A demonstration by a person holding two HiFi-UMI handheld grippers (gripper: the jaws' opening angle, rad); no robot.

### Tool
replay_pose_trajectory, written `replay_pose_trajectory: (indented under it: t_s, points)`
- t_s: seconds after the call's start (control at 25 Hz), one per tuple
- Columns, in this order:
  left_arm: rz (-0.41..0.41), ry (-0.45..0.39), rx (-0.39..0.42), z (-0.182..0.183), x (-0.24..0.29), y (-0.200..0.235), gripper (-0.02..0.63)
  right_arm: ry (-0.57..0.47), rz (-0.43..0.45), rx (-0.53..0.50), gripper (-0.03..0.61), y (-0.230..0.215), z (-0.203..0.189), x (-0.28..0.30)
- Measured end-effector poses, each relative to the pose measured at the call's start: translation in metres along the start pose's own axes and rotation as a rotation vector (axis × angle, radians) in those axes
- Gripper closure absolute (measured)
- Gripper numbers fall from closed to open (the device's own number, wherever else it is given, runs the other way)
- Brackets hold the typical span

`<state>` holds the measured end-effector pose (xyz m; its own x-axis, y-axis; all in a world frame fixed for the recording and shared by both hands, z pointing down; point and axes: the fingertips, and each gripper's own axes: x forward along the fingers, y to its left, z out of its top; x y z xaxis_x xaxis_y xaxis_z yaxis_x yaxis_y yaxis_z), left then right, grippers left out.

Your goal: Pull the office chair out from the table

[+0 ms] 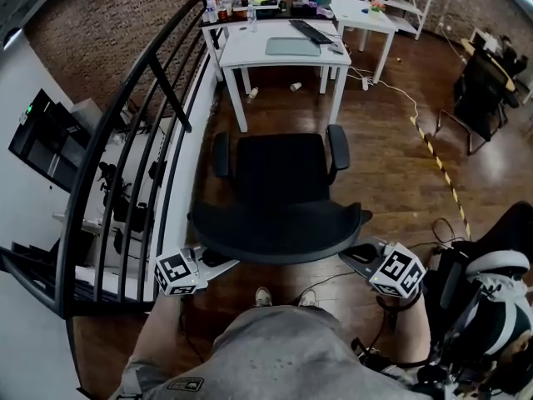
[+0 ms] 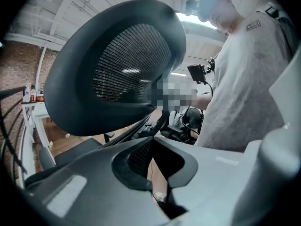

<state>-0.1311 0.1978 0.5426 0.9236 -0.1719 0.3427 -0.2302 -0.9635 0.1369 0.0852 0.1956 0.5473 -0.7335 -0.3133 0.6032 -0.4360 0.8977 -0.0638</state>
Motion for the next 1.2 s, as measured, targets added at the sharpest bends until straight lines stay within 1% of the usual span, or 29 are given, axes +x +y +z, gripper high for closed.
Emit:
replay_pose_trajectory:
  t_s: [0.16, 0.44, 1.2]
  points:
    - [-0.011, 0.0, 0.0, 0.0001, 0.0015, -0.0003, 0.611, -0.004, -0.006, 0.002, 0.572, 0.001, -0.0014, 0.0008]
    - [0.002, -0.001, 0.004, 0.0048, -0.003, -0.0005, 0.611, 0.0, -0.015, -0.006, 0.572, 0.0016, -0.0005, -0.0007]
    - [0.01, -0.011, 0.011, 0.0038, -0.0065, 0.0078, 0.611, 0.006, -0.029, -0.024, 0.572, -0.0049, 0.0041, 0.0006]
